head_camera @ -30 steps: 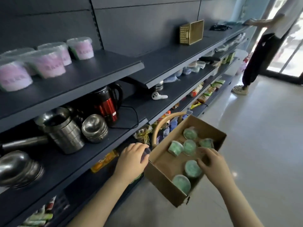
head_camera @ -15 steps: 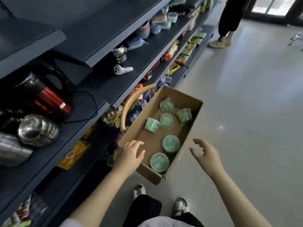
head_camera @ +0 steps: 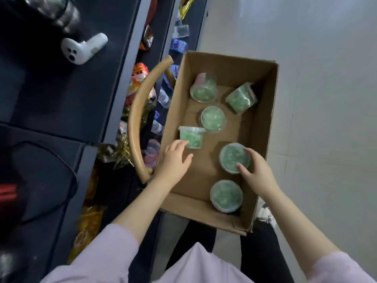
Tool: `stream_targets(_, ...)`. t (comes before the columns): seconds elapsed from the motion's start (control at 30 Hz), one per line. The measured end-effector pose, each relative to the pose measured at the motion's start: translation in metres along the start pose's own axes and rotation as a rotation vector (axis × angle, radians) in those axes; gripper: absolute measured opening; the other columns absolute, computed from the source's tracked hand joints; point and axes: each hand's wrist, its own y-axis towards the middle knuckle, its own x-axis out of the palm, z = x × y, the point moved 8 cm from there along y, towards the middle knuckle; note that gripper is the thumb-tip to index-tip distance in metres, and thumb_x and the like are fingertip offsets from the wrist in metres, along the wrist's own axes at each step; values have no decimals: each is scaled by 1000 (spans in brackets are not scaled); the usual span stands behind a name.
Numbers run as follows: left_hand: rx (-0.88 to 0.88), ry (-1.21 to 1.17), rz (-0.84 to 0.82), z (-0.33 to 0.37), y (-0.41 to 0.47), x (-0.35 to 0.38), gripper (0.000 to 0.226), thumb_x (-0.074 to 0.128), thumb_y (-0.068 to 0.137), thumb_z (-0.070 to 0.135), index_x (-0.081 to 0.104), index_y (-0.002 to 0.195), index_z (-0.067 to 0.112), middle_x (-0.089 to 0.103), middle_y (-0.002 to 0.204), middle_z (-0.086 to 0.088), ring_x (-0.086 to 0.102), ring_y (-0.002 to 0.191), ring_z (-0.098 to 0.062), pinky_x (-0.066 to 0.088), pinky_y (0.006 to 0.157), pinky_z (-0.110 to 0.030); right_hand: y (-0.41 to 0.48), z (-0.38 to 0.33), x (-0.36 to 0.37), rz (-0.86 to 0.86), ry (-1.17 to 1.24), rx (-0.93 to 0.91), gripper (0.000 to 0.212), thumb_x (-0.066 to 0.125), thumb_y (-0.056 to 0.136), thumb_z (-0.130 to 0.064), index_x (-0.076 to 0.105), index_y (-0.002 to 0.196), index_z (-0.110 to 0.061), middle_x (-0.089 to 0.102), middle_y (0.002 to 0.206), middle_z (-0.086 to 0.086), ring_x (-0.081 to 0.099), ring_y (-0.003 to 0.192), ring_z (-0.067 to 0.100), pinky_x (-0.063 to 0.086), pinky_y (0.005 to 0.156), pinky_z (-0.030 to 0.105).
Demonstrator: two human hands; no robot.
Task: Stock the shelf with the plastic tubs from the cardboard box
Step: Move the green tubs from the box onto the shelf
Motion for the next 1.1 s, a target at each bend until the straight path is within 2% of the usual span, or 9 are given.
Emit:
stream_targets(0.27, 112, 21, -99, -40, 97, 39, 54, 52, 95, 31, 34, 146, 21, 24, 157, 0, 19, 143, -21, 14, 114, -32, 68, 48, 47, 58, 171, 250, 67, 61, 92, -34, 28, 149, -24, 33, 154, 2, 26, 144, 21, 25, 117, 44)
stream_targets(0.4, 157, 86, -229, -47, 125, 67, 60, 48, 96, 40, 24, 149, 27, 13, 160, -1, 8, 146, -23, 12, 118, -40, 81, 62, 63, 78, 146, 311, 67, 62, 91, -31, 30, 149, -19, 35, 153, 4, 31, 141, 20, 25, 113, 31)
stream_targets(0.5, 183, 170, -229, -52, 132, 79, 61, 50, 94, 43, 29, 147, 23, 28, 153, -7, 21, 140, -30, 20, 114, -42, 82, 66, 70, 78, 84, 355, 73, 66, 89, -28, 29, 150, -20, 37, 150, 8, 34, 138, 24, 27, 113, 35)
stream_targets(0.6, 210, 259, -146, -51, 132, 78, 53, 55, 91, 40, 42, 139, 20, 44, 131, -8, 36, 120, -31, 33, 99, -40, 89, 65, 73, 34, -40, 374, 77, 70, 85, -27, 29, 150, -23, 40, 144, 9, 36, 133, 31, 30, 113, 43)
stream_targets(0.7, 206, 266, -160, -55, 128, 82, 45, 56, 91, 39, 50, 129, 16, 47, 119, -10, 40, 112, -31, 37, 91, -40, 97, 61, 75, 25, -100, 364, 59, 71, 84, -28, 50, 139, -23, 44, 129, 10, 38, 125, 31, 32, 107, 38)
stream_targets(0.77, 169, 126, -200, -58, 124, 82, 41, 57, 92, 34, 52, 126, 12, 46, 120, -12, 44, 109, -32, 40, 90, -41, 100, 59, 76, 18, -122, 338, 42, 72, 84, -26, 62, 124, -23, 47, 121, 8, 43, 118, 29, 37, 100, 36)
stream_targets(0.93, -12, 6, -335, -73, 125, 90, 29, 54, 95, 25, 58, 113, 3, 59, 112, -18, 56, 101, -35, 45, 86, -43, 109, 56, 65, -25, -144, 311, 20, 74, 82, -24, 62, 98, -21, 60, 90, 1, 60, 86, 23, 45, 69, 31)
stream_targets(1.03, -123, -22, -378, -83, 114, 95, 28, 53, 96, 27, 61, 108, 4, 65, 103, -17, 59, 96, -33, 47, 84, -41, 107, 45, 45, 96, -87, 286, 12, 71, 84, -23, 65, 95, -20, 62, 83, -1, 63, 81, 23, 55, 74, 41)
stream_targets(1.1, -145, -82, -352, -83, 102, 93, 26, 53, 96, 26, 63, 107, 5, 65, 102, -14, 60, 94, -29, 48, 80, -38, 103, 35, 30, 176, -105, 237, 14, 69, 85, -23, 66, 98, -22, 63, 82, -2, 62, 82, 20, 54, 78, 39)
